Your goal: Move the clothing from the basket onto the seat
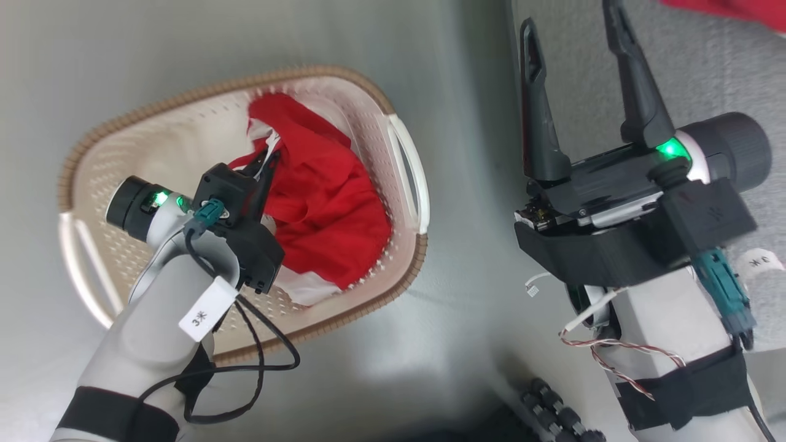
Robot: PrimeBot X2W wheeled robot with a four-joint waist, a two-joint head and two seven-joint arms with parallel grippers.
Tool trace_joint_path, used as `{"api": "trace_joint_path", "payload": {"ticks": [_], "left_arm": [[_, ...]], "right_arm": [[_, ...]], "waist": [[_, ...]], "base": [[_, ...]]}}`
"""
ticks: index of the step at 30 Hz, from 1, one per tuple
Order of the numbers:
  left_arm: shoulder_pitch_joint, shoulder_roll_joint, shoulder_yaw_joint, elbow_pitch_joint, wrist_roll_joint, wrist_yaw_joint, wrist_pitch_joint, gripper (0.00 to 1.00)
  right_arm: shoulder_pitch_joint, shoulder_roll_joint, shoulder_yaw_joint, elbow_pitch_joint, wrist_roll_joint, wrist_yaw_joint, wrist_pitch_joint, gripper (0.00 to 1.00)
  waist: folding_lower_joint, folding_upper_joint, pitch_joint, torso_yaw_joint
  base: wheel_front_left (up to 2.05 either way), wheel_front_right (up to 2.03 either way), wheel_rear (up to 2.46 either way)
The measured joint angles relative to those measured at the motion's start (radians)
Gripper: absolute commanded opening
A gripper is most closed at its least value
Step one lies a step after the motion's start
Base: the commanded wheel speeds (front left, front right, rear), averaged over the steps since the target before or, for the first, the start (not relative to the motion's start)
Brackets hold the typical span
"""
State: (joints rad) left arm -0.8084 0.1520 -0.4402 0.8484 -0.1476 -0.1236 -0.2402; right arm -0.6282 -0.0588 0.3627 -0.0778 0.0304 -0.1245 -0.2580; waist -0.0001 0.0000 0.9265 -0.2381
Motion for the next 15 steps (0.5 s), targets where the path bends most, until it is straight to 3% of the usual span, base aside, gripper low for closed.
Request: {"api": "trace_joint_path", "payload": {"ticks": [15], "left_arm": [[0.038, 0.021, -0.031, -0.137, -0.033, -0.008, -0.009, 0.0]], "right_arm": [[0.053, 0.0, -0.018, 0.174, 0.049, 0.0, 0.0, 1.0]], "waist": [[-0.0001, 0.0, -0.201, 0.067]], "base": [[0.0, 0.0, 0.0]]}}
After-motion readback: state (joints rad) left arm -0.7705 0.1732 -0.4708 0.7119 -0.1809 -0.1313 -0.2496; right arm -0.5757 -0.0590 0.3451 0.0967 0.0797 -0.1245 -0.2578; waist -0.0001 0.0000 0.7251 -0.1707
